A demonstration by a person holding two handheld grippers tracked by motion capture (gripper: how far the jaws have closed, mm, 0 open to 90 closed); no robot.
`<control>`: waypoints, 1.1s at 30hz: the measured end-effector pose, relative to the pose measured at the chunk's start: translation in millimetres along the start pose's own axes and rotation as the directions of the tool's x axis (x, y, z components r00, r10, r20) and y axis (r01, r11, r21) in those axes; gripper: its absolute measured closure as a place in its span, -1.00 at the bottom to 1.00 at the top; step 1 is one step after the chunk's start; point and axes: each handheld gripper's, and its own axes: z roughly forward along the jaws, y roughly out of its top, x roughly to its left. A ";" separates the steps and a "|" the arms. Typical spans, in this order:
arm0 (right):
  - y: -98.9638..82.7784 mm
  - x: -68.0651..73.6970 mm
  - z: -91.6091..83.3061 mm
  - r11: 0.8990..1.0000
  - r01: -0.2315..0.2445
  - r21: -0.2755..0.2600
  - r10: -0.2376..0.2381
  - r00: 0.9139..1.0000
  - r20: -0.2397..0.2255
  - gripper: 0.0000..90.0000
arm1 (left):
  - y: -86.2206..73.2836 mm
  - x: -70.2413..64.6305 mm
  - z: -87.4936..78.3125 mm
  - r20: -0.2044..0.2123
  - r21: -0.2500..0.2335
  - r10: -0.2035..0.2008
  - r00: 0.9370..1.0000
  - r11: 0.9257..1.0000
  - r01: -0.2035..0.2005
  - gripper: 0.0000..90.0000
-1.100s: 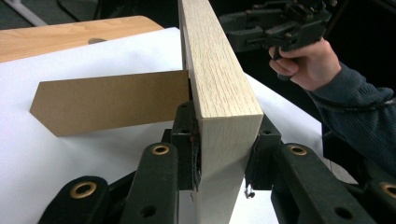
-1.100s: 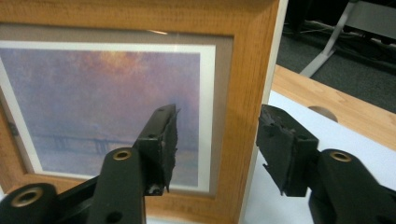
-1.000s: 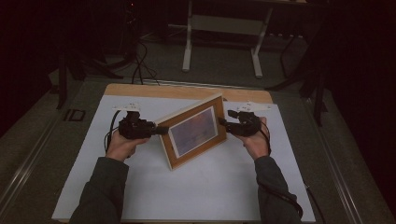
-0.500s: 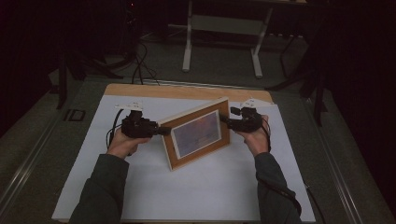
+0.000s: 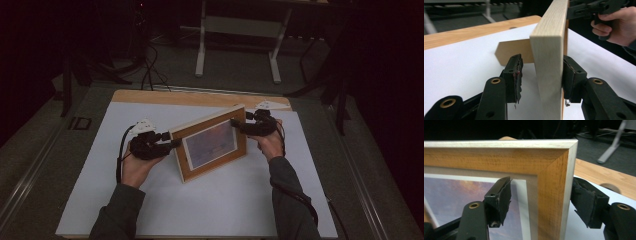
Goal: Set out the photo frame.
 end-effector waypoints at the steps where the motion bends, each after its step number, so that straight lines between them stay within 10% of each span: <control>1: 0.0 0.0 0.0 1.000 0.000 0.000 0.000 1.000 0.000 -0.26 | 0.0 0.0 0.0 0.000 0.000 0.000 1.000 1.000 0.000 0.25; 8: -1.1 -6.3 4.4 0.999 -0.039 -0.015 0.038 0.997 -0.063 -0.19 | -2.4 -17.5 -3.0 -0.112 -0.040 0.043 0.993 0.998 -0.048 0.44; 20: -3.5 -12.5 -4.1 0.996 -0.090 -0.005 0.089 0.992 -0.091 0.17 | 8.2 4.3 2.0 -0.105 -0.022 -0.038 0.994 0.999 0.035 0.44; 33: -13.4 -5.5 -18.6 0.993 -0.117 -0.022 0.117 0.993 -0.029 0.36 | 17.3 21.1 15.2 -0.083 -0.010 -0.008 0.997 1.000 0.008 0.40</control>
